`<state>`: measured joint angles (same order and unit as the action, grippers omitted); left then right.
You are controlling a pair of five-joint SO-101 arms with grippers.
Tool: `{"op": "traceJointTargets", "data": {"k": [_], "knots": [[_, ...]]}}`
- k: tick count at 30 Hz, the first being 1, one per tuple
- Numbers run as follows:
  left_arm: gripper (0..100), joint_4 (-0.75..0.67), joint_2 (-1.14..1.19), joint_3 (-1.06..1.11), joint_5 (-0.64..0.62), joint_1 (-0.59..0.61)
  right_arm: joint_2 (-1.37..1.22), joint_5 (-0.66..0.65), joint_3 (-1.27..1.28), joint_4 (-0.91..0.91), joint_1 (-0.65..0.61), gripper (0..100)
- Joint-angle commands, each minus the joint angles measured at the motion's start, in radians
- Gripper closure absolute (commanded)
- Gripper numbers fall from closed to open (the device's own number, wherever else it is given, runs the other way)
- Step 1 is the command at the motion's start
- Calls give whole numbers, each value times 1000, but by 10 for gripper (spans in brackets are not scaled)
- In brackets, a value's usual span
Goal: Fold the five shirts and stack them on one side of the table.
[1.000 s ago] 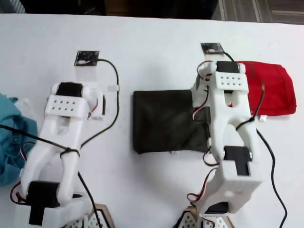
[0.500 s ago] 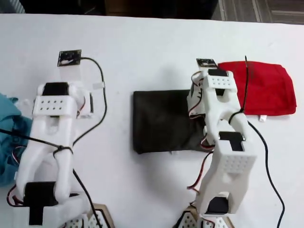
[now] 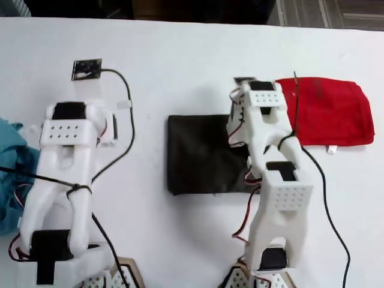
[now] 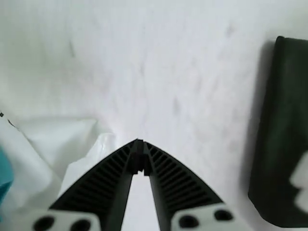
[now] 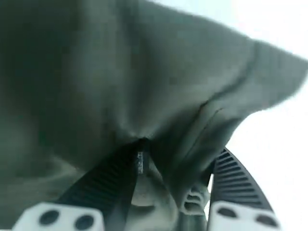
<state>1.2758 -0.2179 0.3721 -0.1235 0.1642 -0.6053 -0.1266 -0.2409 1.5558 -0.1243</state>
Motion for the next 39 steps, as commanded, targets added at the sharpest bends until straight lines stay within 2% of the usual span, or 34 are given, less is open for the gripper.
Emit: {"op": "traceJointTargets", "data": {"k": [1, 8, 13, 15, 18, 21, 22, 29, 35, 39], "knots": [[975, 6, -49, -56, 6, 9, 4, -26, -58, 70, -24, 793], [975, 6, -51, -48, 6, 9, -64, -20, -91, 62, 47, 793], [975, 8, -51, -48, 6, 9, -240, -26, -229, 94, 90, 741], [975, 8, -51, -48, 6, 9, -303, -32, -307, 140, 87, 748], [975, 8, -51, -53, 6, 9, -375, -77, -423, 203, 82, 820], [975, 8, -51, -56, 6, 9, -407, -117, -476, 208, 84, 961], [975, 8, -51, -56, 6, 9, -407, -127, -477, 208, 84, 990], [975, 15, -51, -56, 6, 9, -334, -138, -500, 208, 124, 978], [975, 14, -51, -56, 6, 9, -148, -299, -595, 206, 185, 978], [975, 14, -51, -54, 6, 9, -108, -354, -724, 206, 232, 978]]}}
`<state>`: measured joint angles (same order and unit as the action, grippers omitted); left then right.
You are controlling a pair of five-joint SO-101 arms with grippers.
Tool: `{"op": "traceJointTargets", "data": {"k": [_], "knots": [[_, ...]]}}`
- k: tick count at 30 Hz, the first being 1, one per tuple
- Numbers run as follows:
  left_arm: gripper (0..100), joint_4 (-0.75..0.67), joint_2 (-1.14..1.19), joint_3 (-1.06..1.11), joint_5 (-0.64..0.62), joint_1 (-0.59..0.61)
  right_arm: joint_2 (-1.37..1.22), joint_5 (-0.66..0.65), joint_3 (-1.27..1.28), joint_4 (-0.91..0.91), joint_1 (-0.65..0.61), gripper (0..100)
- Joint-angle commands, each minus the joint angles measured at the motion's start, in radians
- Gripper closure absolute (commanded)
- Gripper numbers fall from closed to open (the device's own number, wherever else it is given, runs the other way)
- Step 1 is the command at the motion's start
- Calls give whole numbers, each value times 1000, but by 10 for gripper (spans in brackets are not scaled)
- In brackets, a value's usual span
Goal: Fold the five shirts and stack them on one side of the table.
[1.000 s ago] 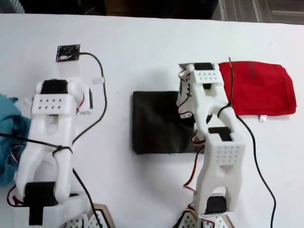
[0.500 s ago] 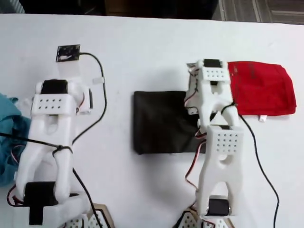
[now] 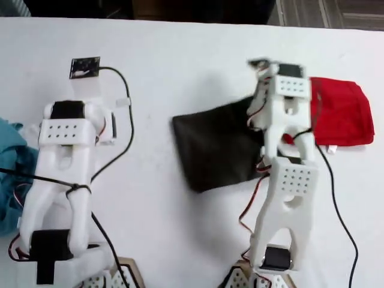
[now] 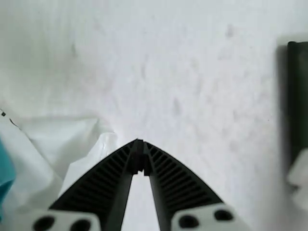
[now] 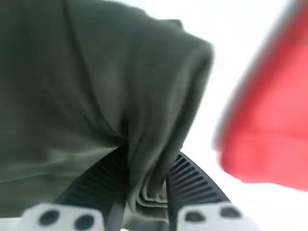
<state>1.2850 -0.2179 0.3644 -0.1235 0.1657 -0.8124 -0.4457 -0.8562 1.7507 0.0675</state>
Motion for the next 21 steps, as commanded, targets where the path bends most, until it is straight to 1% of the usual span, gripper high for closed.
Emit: {"op": "traceJointTargets", "data": {"k": [1, 5, 10, 14, 21], "knots": [[975, 5, -51, -47, 6, 8, 97, -40, -146, 12, 53, 978], [975, 6, -51, -36, 5, 8, 97, -52, -281, 12, 99, 978], [975, 6, -51, -10, 5, 8, 97, -181, -408, -2, 131, 978], [975, 6, -51, -1, 5, 8, 97, -270, -437, -56, 173, 978], [975, 6, -51, -1, 5, 8, 96, -414, -428, -150, 294, 979]]}}
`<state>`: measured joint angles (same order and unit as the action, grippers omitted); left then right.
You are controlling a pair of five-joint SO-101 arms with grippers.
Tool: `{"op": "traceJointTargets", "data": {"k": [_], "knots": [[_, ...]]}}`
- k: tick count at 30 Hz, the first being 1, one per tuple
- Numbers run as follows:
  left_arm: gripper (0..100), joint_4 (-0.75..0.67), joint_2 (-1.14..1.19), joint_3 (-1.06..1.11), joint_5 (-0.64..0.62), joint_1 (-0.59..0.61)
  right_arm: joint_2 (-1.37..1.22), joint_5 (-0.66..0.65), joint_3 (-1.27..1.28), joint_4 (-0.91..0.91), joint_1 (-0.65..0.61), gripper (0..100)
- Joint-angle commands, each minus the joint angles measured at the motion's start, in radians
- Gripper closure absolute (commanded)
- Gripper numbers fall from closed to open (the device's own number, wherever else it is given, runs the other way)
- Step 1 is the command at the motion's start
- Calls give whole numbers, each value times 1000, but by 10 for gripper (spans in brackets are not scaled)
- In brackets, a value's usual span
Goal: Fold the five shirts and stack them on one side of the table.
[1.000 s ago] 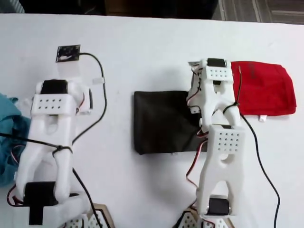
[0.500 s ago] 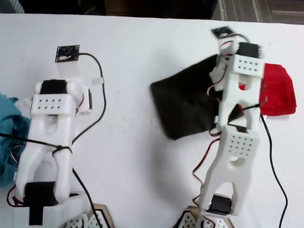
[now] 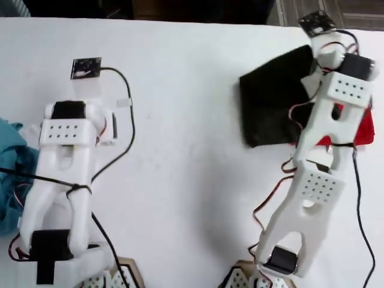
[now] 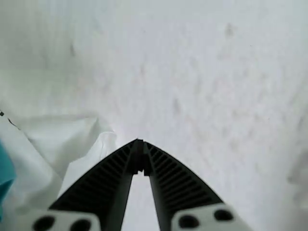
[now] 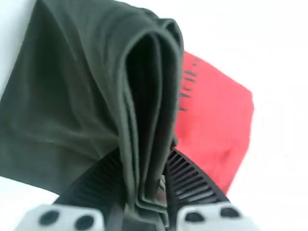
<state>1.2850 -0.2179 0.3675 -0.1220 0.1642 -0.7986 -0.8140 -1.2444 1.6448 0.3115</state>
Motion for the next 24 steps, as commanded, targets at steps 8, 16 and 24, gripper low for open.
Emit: {"op": "traceJointTargets", "data": {"k": [8, 16, 24], "knots": [[975, 5, -51, -4, 3, 9, 15, -78, -20, -214, 114, 979], [975, 26, -51, -4, 3, 9, -134, -149, -29, -360, 154, 979], [975, 25, -51, -4, 2, 9, -173, -181, -29, -478, 202, 978]]}}
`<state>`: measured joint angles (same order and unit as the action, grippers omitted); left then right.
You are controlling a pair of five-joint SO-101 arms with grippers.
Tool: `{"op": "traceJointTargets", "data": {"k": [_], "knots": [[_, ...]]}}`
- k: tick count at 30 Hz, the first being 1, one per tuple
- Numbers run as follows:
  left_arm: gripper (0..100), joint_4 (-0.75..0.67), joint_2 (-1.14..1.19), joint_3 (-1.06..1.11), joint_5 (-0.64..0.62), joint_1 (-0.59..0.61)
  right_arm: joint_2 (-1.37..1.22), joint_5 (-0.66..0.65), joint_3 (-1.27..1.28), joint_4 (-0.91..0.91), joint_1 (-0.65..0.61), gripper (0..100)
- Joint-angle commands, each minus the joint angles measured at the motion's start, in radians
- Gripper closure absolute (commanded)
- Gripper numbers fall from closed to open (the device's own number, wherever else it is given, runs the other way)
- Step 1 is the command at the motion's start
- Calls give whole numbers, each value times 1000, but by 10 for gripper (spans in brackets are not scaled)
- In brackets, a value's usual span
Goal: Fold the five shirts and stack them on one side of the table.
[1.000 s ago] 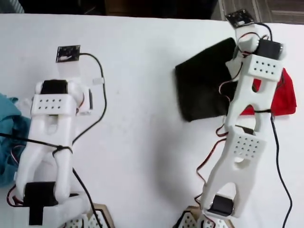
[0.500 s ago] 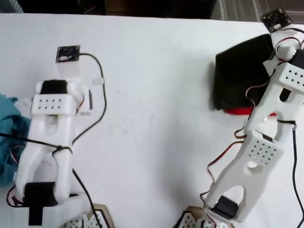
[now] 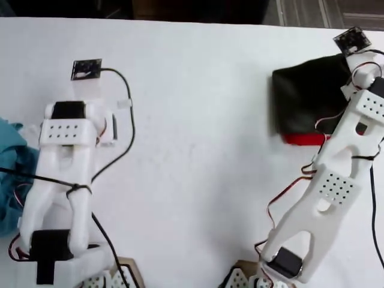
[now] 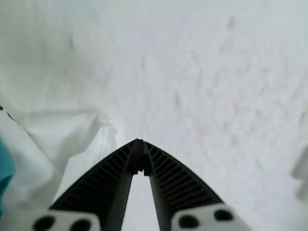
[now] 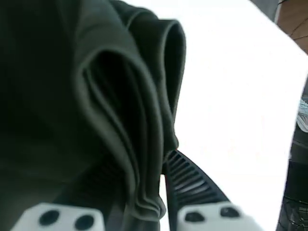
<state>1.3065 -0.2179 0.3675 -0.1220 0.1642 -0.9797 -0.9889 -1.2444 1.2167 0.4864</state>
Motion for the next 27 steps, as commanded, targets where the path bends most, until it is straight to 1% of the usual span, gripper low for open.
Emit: {"op": "traceJointTargets", "data": {"k": [1, 11, 12, 14, 16, 18, 20, 23, 25, 27], "knots": [[975, 3, -51, -4, 2, 9, 5, -6, -29, -62, 30, 978], [975, 5, -51, -4, -2, 9, -27, -6, -23, -71, 47, 969], [975, 5, -51, -4, -2, 9, -30, -3, -23, -70, 48, 945], [975, 5, -51, -4, -2, 9, -30, 11, -28, -70, 53, 856], [975, 5, -51, -2, -2, 9, -22, 78, -31, -74, 62, 770], [975, 5, -51, -2, -2, 9, -21, 146, -69, -76, 64, 737], [975, 5, -51, -2, -3, 9, -28, 226, -130, -76, 65, 748], [975, 5, -51, -2, -3, 9, -25, 385, -209, -68, 62, 772], [975, 5, -51, -2, -3, 9, -22, 471, -249, -39, 53, 789], [975, 5, -51, -2, -3, 9, -22, 511, -279, 28, 41, 851]]}}
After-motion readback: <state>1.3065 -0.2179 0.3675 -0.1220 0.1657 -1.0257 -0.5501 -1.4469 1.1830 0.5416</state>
